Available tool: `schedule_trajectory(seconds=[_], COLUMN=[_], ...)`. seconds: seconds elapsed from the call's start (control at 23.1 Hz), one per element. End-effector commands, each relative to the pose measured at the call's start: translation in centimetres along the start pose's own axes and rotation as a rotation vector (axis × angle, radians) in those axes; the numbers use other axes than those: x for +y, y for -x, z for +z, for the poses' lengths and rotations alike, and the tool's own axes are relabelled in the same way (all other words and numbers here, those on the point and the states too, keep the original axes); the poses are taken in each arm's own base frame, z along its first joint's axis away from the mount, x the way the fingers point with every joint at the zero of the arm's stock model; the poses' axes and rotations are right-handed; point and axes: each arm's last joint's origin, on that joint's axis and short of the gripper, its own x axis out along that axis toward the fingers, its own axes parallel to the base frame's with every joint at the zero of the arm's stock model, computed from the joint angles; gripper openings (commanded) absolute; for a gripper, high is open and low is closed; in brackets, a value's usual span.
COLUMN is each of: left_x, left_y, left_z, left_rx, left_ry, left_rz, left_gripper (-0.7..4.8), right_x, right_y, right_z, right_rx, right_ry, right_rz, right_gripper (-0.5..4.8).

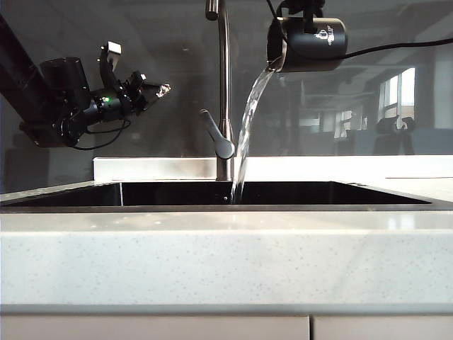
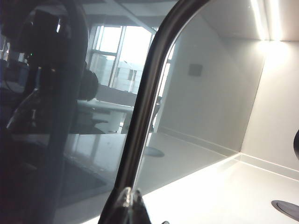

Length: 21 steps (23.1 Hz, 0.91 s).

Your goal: Pick up the mug next to the sink, go to the faucet to get some water, pour the water into the sink, and finally put the mug back to its place.

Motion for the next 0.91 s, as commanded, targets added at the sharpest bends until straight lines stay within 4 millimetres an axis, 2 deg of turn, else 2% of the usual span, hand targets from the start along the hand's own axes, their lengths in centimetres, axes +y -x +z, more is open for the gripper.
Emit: schedule_trajectory(seconds=[0.04, 0.56, 0.91], left_x=[0.0, 1.2, 1.4], left_y=[-0.1, 0.1, 0.3], left_z=[0.2, -1.9, -2.4], left_rx=[0.010, 0.166, 0.205], left_ry=[0.014, 0.208, 0.255], left_rz=[0.004, 0.119, 0.147], left_gripper=[-0.05, -0.05, -0.05], right_x=[-1.7, -1.8, -1.7], right_y=[0.9, 0.9, 1.0], right_z=[0.0, 0.2, 0.4], right_rx=[-0.008, -0.006, -0.010], right_ry=[0.065, 0.250, 0.249], right_rz=[-0.082, -0.096, -0.089], right_gripper=[-0.01, -0.01, -0.01])
